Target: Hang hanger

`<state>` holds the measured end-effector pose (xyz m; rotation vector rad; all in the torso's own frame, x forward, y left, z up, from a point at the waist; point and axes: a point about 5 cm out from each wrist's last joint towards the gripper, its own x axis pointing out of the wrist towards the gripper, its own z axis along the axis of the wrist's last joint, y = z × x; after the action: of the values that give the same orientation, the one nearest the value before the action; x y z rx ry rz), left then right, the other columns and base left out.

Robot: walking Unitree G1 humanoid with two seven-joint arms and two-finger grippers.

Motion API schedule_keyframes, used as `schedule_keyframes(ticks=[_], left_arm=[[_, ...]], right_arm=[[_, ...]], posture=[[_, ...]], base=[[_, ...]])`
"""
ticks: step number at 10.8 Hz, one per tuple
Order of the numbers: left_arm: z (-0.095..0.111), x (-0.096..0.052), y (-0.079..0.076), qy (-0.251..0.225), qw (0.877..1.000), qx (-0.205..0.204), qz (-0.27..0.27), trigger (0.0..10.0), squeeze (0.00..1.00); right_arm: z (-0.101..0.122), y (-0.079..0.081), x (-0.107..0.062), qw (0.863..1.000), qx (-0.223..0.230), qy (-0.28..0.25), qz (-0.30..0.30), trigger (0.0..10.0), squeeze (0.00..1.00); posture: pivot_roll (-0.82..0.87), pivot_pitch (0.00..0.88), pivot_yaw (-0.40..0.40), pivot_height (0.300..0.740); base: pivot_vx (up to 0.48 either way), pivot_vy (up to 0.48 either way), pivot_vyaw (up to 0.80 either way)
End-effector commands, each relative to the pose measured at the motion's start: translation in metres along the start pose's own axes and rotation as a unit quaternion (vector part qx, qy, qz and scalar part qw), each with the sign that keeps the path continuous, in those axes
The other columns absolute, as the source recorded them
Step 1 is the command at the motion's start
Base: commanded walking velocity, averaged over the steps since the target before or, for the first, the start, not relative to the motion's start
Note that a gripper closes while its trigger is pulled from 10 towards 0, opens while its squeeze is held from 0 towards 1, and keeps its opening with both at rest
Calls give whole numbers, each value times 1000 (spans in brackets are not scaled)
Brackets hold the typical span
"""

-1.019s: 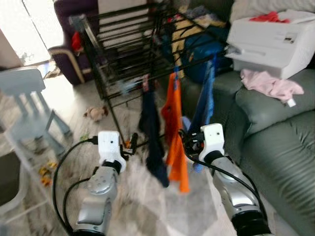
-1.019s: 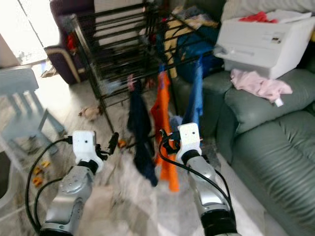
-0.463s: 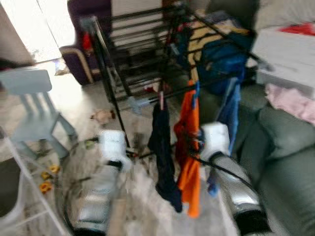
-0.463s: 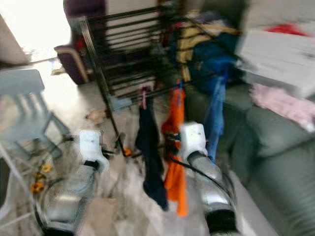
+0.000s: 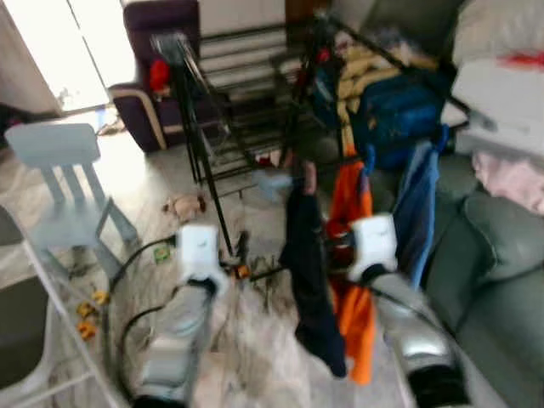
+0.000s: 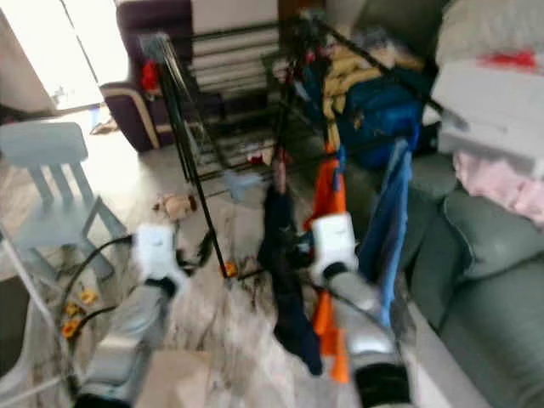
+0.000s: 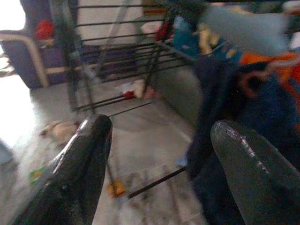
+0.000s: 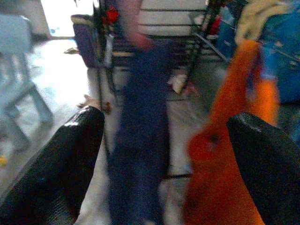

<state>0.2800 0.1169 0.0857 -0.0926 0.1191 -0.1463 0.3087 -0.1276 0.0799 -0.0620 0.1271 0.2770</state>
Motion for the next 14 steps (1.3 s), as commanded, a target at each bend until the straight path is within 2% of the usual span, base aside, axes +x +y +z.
schedule_keyframes(ticks=[1,4,7,9,12,13,14], left_arm=[[3,1,-5,-5,1000,-5,-7,10000,0],[1,0,-14,6,999,5,-37,10000,0],[0,2,-16,11,998,52,-46,10000,0],[0,1,-8,11,997,63,-36,10000,0],[2,3,-9,9,997,71,-32,10000,0],[1,2,-10,8,997,72,-32,10000,0],[1,0,-10,8,997,72,-31,10000,0]], right_arm=[[2,-6,1,1000,-7,-1,-10,10000,0],[-4,-10,0,999,-22,27,-30,10000,0],[-14,-10,8,996,-17,83,-14,10000,0],[-12,0,24,996,-12,91,-2,10000,0],[-9,18,39,994,-11,107,33,10000,0],[-10,19,39,994,-15,105,35,10000,0],[-9,8,38,995,-21,96,-8,10000,0]], posture=[[-93,0,69,740],[-95,0,71,740],[-92,0,75,740],[-81,0,77,740],[-71,0,66,740],[-70,0,63,740],[-69,0,62,740]], base=[[0,0,0],[0,0,0],[0,0,0],[0,0,0],[0,0,0],[0,0,0],[0,0,0]])
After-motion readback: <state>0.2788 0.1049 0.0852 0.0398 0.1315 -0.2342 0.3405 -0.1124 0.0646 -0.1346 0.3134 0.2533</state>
